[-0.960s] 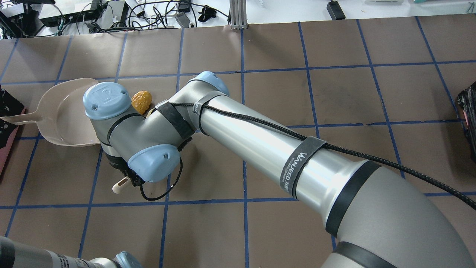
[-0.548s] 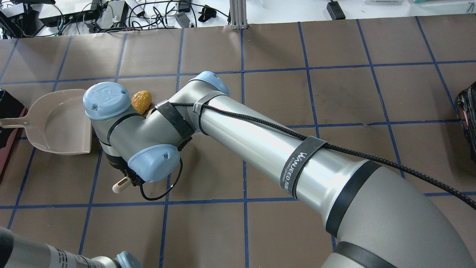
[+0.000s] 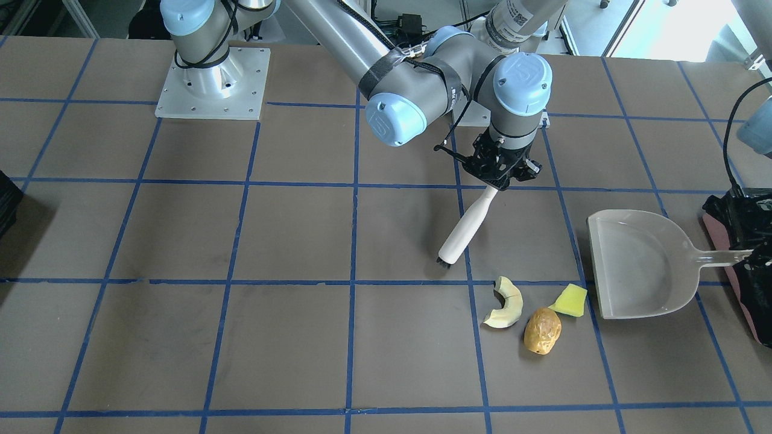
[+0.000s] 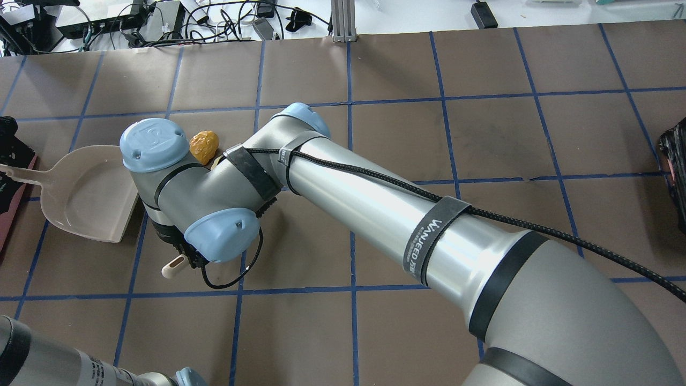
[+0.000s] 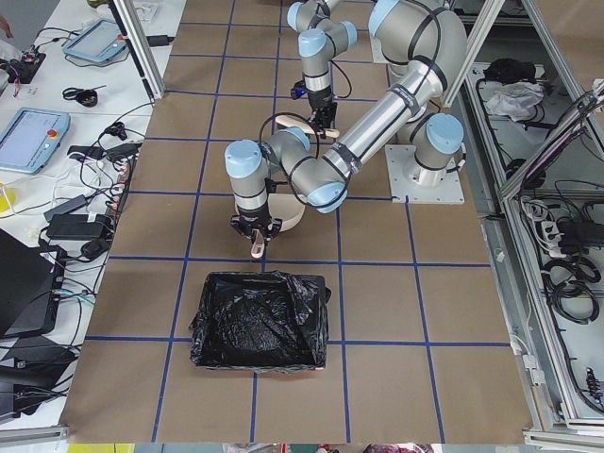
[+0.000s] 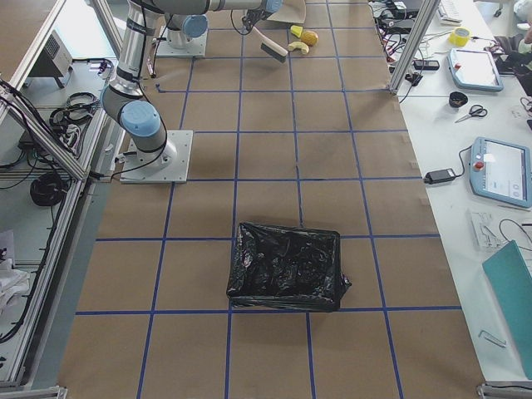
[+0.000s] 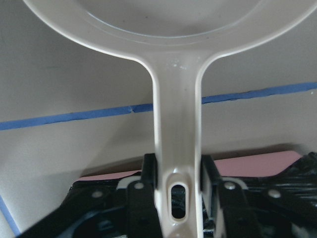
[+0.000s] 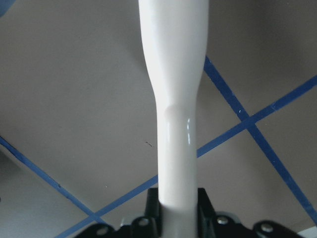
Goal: Sweep and dump trash in nearest bin
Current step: 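Hold the dustpan flat on the table with the left gripper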
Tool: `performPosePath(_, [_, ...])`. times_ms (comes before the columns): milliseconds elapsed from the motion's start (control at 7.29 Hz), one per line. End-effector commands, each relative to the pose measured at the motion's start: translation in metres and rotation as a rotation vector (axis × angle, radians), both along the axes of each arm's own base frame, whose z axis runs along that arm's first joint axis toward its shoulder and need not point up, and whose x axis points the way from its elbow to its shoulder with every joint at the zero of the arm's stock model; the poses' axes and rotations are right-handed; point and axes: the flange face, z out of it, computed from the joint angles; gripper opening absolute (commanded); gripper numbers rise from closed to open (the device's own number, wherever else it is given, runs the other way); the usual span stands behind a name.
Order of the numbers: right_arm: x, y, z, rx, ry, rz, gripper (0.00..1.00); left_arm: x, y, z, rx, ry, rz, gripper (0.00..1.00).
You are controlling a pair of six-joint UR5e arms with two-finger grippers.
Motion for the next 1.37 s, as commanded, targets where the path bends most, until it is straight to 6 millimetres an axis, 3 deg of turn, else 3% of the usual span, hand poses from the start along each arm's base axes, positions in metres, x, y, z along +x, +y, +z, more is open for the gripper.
performPosePath(0, [0.0,0.0,0.001,-0.002,-0.004,0.001,0.0,0.01,-0.015,0.003,-0.007,-0.02,0.037,0.0])
performPosePath(274, [0.002,0.0,0.0,0.004,-0.017,0.009,0.0,0.0,-0.024,-0.01,-0.007,-0.011,0.09,0.0])
performPosePath(548, [0.007,-0.005,0.002,-0.005,-0.028,0.011,0.0,-0.031,-0.043,-0.023,-0.011,-0.009,0.104,0.0])
performPosePath(823, [0.02,-0.018,0.0,-0.015,-0.039,-0.001,0.0,-0.034,-0.047,-0.026,-0.013,-0.01,0.102,0.0])
performPosePath(1234, [0.021,-0.019,-0.004,-0.016,-0.04,0.014,0.0,-0.033,-0.048,-0.029,-0.011,-0.009,0.104,0.0])
